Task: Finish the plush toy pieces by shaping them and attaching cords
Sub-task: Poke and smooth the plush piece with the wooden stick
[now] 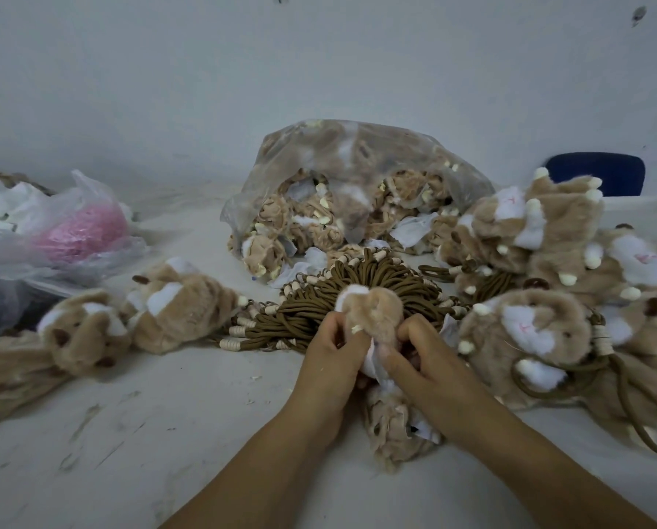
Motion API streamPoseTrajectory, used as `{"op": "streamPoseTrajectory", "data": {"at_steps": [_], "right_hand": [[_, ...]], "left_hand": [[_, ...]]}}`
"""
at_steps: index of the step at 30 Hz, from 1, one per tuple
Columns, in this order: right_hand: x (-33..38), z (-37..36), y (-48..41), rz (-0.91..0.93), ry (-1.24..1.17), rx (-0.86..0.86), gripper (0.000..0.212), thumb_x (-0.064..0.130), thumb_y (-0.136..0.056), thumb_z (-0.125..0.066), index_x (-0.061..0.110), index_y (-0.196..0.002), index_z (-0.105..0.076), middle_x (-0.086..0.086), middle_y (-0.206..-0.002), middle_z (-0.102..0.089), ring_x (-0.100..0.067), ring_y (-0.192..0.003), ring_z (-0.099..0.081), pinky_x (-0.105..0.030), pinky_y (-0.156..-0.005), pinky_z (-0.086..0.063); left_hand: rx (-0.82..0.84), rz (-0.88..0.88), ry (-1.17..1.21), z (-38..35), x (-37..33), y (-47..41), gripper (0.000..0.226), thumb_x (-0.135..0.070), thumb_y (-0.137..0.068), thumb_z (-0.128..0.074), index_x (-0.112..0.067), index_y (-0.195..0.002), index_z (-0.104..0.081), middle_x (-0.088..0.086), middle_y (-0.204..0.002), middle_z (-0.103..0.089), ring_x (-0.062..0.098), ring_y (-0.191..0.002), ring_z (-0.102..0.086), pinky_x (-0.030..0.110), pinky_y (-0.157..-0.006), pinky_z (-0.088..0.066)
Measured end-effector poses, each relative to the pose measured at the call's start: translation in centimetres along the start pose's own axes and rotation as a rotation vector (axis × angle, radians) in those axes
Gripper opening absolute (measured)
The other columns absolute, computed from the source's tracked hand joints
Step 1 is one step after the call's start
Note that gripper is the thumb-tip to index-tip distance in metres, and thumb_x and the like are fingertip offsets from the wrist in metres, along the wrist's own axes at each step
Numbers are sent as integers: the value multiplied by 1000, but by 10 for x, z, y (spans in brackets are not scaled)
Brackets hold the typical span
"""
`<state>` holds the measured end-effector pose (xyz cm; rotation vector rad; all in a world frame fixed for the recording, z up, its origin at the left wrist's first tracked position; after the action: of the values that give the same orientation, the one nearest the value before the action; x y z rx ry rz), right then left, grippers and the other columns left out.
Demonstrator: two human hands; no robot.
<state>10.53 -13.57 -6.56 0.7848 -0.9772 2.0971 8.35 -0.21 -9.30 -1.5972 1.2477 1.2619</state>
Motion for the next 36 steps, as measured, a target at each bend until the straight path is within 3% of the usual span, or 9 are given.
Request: {"op": "streamPoseTrajectory", "data": {"at_steps": [4, 7, 11, 16, 18, 25, 29, 32, 36], "right_hand": [[-12, -4, -1, -186, -207, 35, 52, 71, -60, -65, 38, -95, -48, 8, -87, -68, 0, -77, -66, -15, -62, -51], [-19, -4, -6, -210, -334, 46, 53, 69, -59, -67, 43, -102, -49, 8, -101, -68, -3, -92, -67, -27, -79, -56], [-23, -2, -9, -243, -239, 34, 49, 71, -66, -61, 41, -105, -53, 13, -96, -69, -2, -88, -67, -31, -77, -56], [-28, 4, -9, -275, -231, -57, 30, 55, -73, -59, 33, -92, -53, 17, -86, -66, 3, -77, -63, -20, -64, -52], [-29, 4, -10, -298, -266, -92, 32, 53, -69, -58, 30, -91, -54, 13, -84, -66, 3, -77, -63, -18, -63, -49], [-30, 1, -9, -346, -356, -100, 43, 59, -66, -52, 46, -107, -56, 19, -101, -67, -2, -97, -64, -30, -85, -53], [-30, 2, -7, -386, -360, -99, 60, 69, -71, -48, 40, -124, -52, 11, -117, -63, -10, -107, -60, -38, -94, -50], [-31, 3, -7, -412, -347, -128, 33, 50, -88, -48, 37, -118, -55, 12, -109, -65, -5, -98, -62, -29, -81, -51], [-33, 6, -9, -456, -306, -182, 18, 36, -92, -45, 31, -92, -62, 7, -89, -67, -10, -85, -63, -31, -71, -49]], "left_hand": [[33, 33, 36, -1, 2, 1, 15, -13, -91, -63, -28, -91, -67, 9, -92, -74, 25, -80, -71, 39, -73, -58], [69, 38, 84, -3, 3, 2, 26, -16, -90, -63, -23, -115, -63, 12, -104, -75, 30, -98, -72, 41, -80, -59], [133, 67, 117, -10, 1, 3, 42, -31, -80, -63, -13, -118, -65, 17, -108, -73, 31, -103, -71, 46, -92, -56], [142, -5, 74, -13, 0, 6, 17, -32, -95, -62, -15, -92, -63, 19, -104, -73, 31, -96, -72, 40, -79, -60], [158, -49, 6, -13, -2, 7, 17, -32, -96, -59, -15, -94, -59, 17, -101, -73, 29, -91, -72, 39, -77, -59], [30, -348, -507, -16, -14, 12, 22, -39, -99, -51, -18, -93, -49, 16, -84, -62, 20, -66, -56, 41, -61, -49], [9, -445, -611, -18, -17, 17, 19, -38, -99, -51, -25, -86, -46, 0, -76, -55, 3, -62, -49, 22, -56, -44], [38, -450, -630, -20, -16, 17, 19, -38, -99, -52, -28, -85, -45, -1, -78, -55, 2, -63, -49, 21, -55, -44], [128, -372, -631, -21, -14, 14, 12, -37, -97, -58, -30, -93, -49, -7, -83, -56, -3, -68, -51, 14, -61, -44]]}}
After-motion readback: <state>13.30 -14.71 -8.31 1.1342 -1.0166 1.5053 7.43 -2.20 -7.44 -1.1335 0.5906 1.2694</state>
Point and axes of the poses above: each hand's wrist, its own y-axis away from the middle knuckle, its own z-axis out of the back of the hand, x = y × z, the point moved 4 cm from there along -y, towards the middle knuckle
